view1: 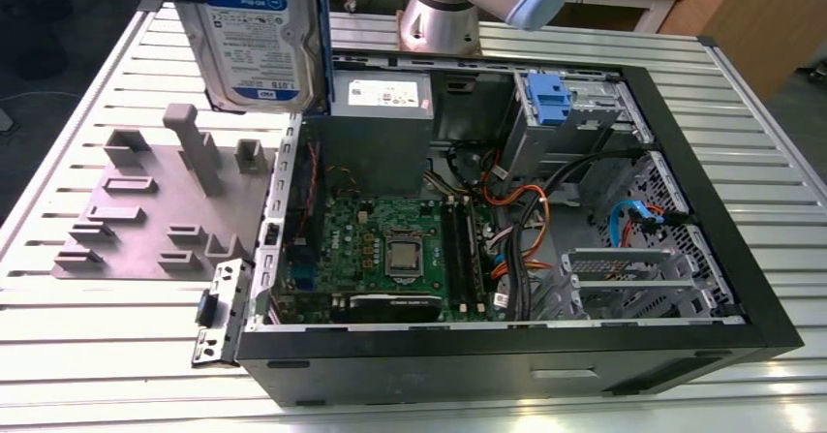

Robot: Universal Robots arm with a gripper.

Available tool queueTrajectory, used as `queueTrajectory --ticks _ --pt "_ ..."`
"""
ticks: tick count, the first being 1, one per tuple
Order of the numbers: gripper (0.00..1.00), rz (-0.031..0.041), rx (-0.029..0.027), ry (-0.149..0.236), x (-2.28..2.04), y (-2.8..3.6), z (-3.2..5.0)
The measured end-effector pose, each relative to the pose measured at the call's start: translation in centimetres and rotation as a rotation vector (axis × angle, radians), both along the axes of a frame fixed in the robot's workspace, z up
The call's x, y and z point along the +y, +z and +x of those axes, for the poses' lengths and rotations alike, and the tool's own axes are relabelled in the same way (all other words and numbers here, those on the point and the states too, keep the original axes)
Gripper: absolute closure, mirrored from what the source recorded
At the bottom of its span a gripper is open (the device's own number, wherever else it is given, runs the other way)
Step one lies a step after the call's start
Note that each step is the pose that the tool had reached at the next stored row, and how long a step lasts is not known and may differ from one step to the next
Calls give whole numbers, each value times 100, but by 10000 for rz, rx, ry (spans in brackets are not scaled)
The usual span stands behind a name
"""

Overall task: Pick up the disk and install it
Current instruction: 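Pick up the disk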

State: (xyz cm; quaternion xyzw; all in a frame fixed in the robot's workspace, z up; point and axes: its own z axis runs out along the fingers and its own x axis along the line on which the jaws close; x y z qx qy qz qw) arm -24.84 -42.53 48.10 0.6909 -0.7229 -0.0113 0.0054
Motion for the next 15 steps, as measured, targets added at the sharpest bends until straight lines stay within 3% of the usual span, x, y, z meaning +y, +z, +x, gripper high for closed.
queueTrajectory --ticks 6,15 --pt "64 0 0 1 -69 -2 1" --pt "64 0 0 0 -75 -2 1"
